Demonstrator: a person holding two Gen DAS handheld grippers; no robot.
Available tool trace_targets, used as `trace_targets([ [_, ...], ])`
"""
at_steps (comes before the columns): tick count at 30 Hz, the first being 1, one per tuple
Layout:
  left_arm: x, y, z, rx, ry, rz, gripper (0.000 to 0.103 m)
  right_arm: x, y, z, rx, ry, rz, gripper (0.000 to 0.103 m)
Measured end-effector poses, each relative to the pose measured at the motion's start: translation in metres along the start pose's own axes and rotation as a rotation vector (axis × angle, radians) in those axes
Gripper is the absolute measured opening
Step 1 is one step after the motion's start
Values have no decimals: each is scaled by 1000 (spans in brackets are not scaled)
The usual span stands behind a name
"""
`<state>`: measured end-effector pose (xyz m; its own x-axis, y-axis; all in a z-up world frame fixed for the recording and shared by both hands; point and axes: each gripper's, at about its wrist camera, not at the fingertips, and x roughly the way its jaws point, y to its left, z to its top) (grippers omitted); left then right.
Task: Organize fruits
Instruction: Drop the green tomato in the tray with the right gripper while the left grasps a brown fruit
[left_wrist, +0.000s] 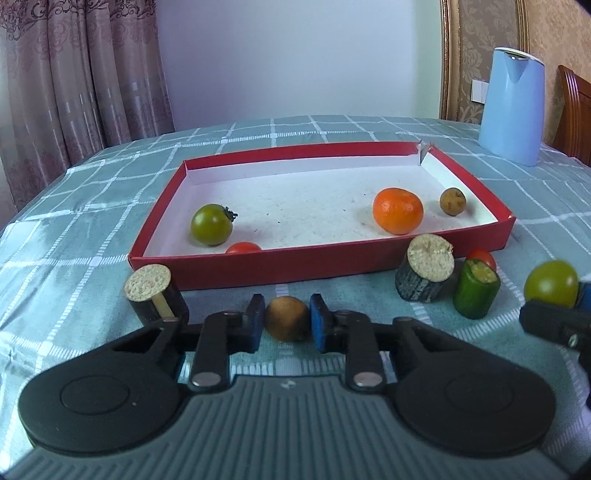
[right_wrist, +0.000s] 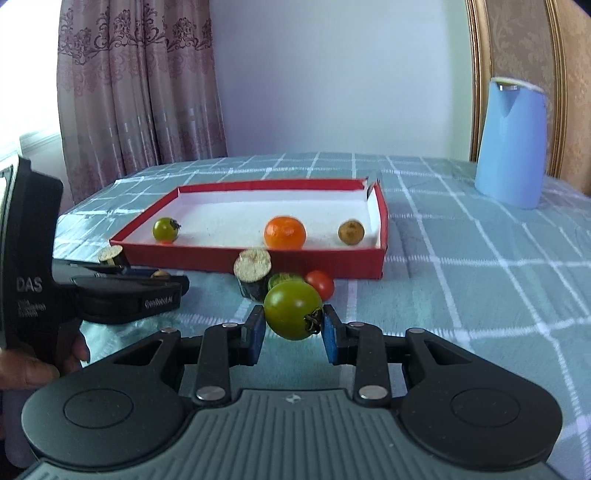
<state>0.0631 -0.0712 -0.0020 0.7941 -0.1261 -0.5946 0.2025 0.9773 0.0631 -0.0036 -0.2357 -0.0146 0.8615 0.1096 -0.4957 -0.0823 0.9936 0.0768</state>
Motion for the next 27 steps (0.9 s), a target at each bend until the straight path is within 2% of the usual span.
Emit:
trace_targets([
  [12, -2, 5, -1, -29, -4, -7, 24, 1, 24, 43, -114, -48, -81, 31],
  [27, -2, 10, 0, -56, -2, -24, 24, 47, 50, 79, -221, -57, -164, 31],
])
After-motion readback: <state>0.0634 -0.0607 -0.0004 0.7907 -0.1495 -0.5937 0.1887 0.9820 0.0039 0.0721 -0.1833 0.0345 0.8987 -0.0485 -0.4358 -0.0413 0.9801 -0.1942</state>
